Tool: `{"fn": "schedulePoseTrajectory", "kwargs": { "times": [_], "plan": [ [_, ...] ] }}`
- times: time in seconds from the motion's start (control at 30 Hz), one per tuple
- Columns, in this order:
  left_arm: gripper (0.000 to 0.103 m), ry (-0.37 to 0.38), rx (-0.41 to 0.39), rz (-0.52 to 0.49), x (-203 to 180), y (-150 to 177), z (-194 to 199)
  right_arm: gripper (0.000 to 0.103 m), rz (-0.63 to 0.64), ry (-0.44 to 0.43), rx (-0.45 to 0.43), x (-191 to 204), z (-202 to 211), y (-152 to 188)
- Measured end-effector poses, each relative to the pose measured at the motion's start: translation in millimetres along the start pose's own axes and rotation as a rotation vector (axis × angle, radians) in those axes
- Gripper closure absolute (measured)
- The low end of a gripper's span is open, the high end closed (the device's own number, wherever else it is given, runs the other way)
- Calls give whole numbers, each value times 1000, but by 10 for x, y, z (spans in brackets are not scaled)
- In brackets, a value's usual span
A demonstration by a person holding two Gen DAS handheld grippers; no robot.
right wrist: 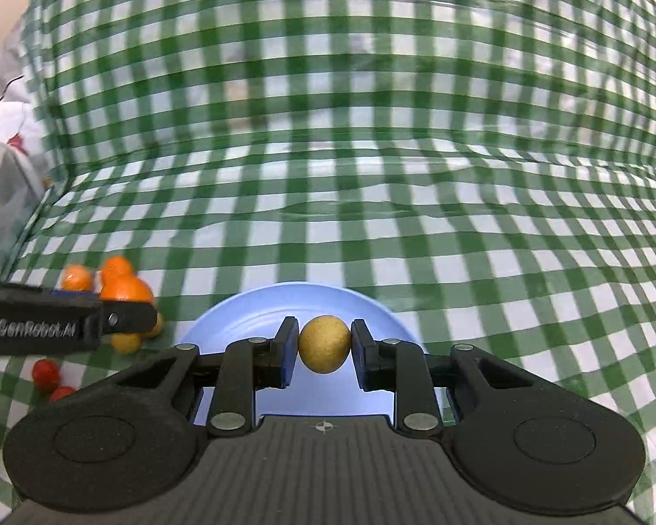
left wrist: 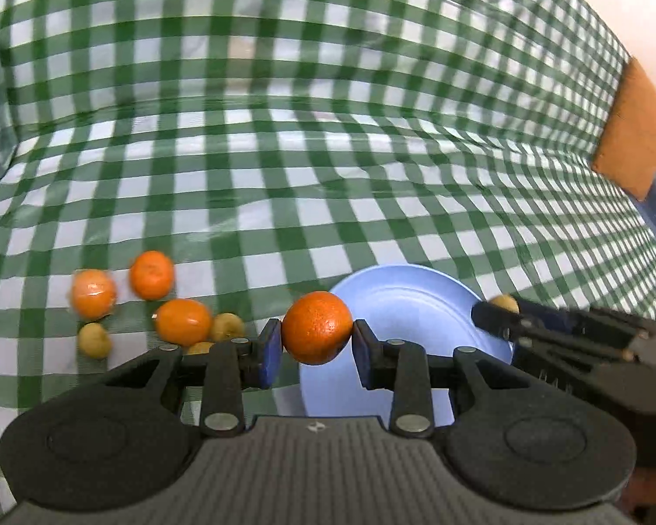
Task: Organize fruits
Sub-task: 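Carry the tangerine and yellow fruit with both tools over the blue plate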
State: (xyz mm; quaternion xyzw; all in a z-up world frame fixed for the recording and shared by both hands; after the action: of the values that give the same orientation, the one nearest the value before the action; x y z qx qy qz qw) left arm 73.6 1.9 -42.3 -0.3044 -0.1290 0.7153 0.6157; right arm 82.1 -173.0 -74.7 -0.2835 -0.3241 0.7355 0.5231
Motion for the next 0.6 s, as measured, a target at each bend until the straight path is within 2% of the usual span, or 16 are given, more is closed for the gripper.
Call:
{"fn": "schedulePoseTrajectory", "kwargs": {
  "times": [0.13, 0.6],
  "plan": [
    [65, -11, 0, -56, -126, 31, -104, 76, -19, 13, 14, -125, -42, 31],
    [65, 21, 79, -98, -418, 220, -356, 76, -57, 28, 33, -239, -112, 137]
  ]
}}
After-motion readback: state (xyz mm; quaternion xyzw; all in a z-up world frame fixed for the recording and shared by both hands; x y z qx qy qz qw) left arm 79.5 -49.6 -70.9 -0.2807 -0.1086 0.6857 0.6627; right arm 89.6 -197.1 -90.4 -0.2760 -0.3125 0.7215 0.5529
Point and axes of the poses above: each gripper's, at about its wrist camera, not at the fingertips, and z roughly against the way its jaws point, x to its left, y to its underside, the point moved 7 cm from there along -z, roughly the way its jaws point, and after that the axes turned 10 degrees about z, right-handed, at the moved point
